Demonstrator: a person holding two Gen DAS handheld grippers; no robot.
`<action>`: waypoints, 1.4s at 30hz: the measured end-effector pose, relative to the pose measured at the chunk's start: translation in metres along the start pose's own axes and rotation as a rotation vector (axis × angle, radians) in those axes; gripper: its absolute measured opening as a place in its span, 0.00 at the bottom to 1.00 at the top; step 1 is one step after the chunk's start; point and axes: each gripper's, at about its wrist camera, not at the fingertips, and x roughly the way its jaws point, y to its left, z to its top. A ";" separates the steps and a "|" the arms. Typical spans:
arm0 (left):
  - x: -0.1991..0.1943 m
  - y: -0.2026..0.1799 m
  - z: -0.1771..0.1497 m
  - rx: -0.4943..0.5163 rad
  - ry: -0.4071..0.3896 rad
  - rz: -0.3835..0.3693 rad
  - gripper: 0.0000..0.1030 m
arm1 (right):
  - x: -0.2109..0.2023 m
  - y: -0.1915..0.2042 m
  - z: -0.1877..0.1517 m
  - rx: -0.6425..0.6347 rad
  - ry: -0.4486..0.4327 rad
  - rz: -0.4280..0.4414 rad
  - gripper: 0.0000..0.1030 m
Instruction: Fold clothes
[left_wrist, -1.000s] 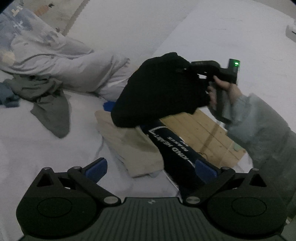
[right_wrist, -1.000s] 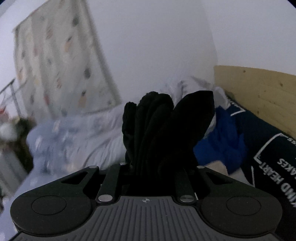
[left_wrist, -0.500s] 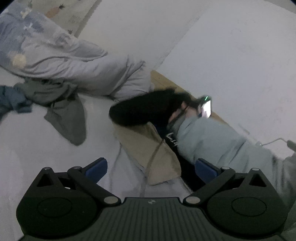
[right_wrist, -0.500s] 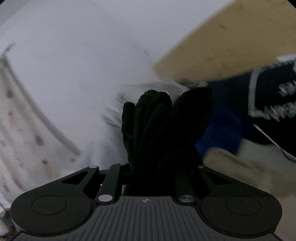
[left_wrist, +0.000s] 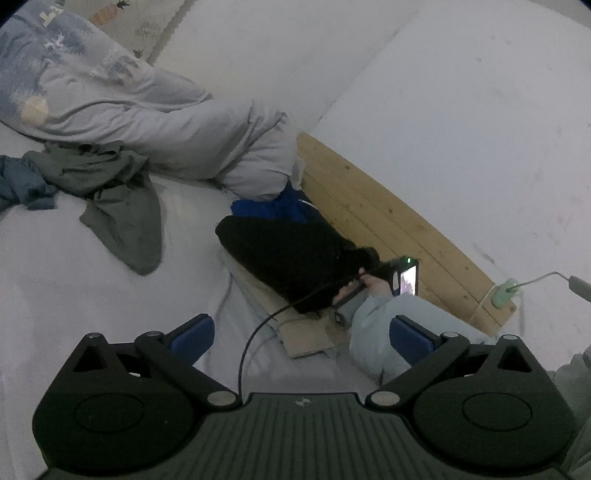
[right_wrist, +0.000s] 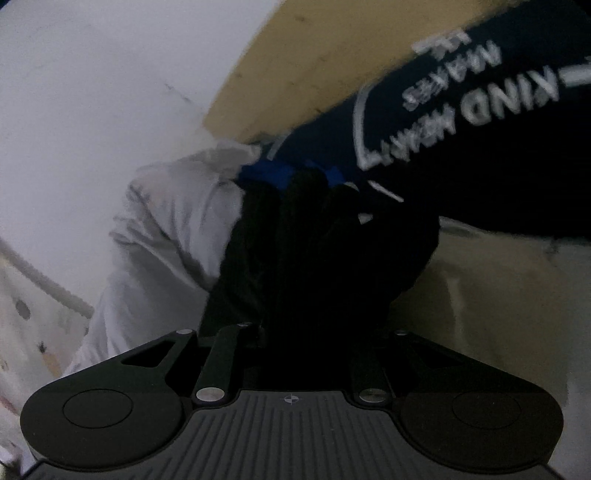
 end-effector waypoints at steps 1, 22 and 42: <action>-0.001 -0.001 -0.001 0.000 0.000 0.001 1.00 | 0.000 -0.008 -0.003 0.034 0.020 -0.006 0.25; 0.001 -0.001 -0.007 -0.015 0.016 0.042 1.00 | -0.072 0.082 0.001 -0.550 -0.005 -0.082 0.48; 0.001 -0.026 -0.023 0.051 0.130 0.042 1.00 | -0.023 0.130 -0.074 -1.125 0.172 -0.239 0.76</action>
